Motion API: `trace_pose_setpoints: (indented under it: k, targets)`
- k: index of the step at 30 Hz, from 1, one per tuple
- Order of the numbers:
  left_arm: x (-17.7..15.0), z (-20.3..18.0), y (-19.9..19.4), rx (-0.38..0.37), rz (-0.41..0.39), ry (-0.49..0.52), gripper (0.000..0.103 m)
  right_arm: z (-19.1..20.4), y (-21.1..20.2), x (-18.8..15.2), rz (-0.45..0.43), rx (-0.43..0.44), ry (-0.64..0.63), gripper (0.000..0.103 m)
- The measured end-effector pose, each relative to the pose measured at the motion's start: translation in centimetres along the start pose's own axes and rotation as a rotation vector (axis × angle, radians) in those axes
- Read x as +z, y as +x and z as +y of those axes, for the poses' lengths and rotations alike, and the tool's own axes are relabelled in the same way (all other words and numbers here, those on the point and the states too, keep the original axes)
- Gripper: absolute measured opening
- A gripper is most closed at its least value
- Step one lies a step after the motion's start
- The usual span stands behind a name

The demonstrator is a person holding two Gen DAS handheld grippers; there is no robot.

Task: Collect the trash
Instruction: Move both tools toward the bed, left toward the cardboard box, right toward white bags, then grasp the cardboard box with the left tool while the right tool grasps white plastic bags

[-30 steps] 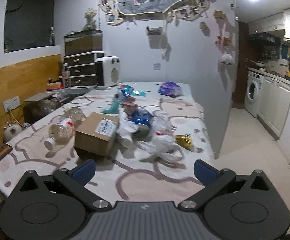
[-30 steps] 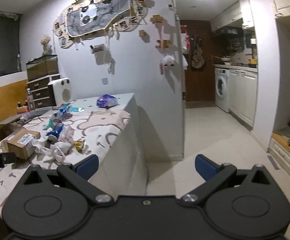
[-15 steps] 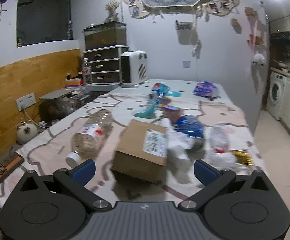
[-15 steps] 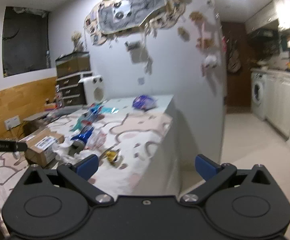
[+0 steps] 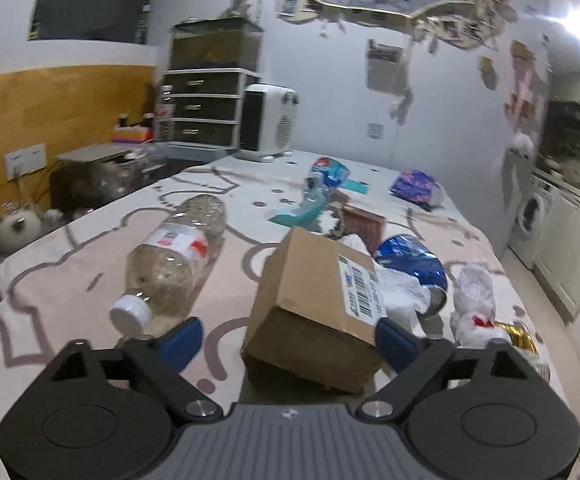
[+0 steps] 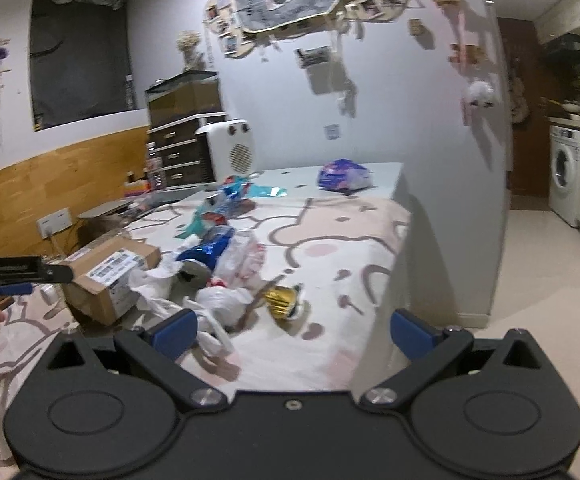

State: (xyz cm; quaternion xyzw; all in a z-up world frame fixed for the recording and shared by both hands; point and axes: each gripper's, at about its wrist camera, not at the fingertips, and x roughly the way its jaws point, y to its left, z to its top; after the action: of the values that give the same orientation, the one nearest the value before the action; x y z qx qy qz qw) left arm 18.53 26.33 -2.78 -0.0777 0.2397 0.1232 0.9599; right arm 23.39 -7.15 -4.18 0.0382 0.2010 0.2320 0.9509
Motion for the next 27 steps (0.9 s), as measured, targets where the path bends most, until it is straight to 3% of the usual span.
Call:
trace_pose_setpoints:
  k: [5, 8, 15, 19, 21, 22, 23, 24, 27]
  targets:
    - [0.0, 0.1, 1.2, -0.086, -0.007, -0.013, 0.068, 0.8, 1.4, 0.3, 0.002, 0.073, -0.001, 0.102]
    - [0.3, 0.2, 1.5, -0.096, -0.017, -0.032, 0.056, 1.4, 2.6, 0.6, 0.025, 0.120, -0.008, 0.090]
    - [0.2, 0.1, -0.2, -0.122, -0.047, -0.040, 0.025, 2.9, 4.9, 0.3, 0.072, 0.178, -0.025, 0.077]
    - [-0.2, 0.1, -1.2, -0.118, -0.048, -0.033, 0.019, 3.7, 6.9, 0.2, 0.104, 0.202, -0.020, 0.055]
    - [-0.4, 0.2, -1.6, -0.114, -0.044, -0.024, 0.017, 4.2, 7.8, 0.0, 0.127, 0.202, -0.017, 0.036]
    - [-0.6, 0.3, -1.8, -0.113, -0.044, -0.017, 0.015, 4.3, 7.9, 0.0, 0.133, 0.207, -0.007, 0.020]
    - [-0.6, 0.4, -2.0, -0.108, -0.045, -0.004, 0.015, 4.3, 7.9, -0.2, 0.134, 0.220, 0.009, 0.012]
    - [-0.8, 0.6, -2.1, -0.097, -0.045, 0.005, 0.019, 4.3, 7.7, -0.3, 0.132, 0.233, 0.016, 0.010]
    - [-1.5, 0.9, -1.9, -0.035, -0.048, 0.086, 0.058, 4.4, 6.9, -0.5, 0.123, 0.237, 0.006, 0.007]
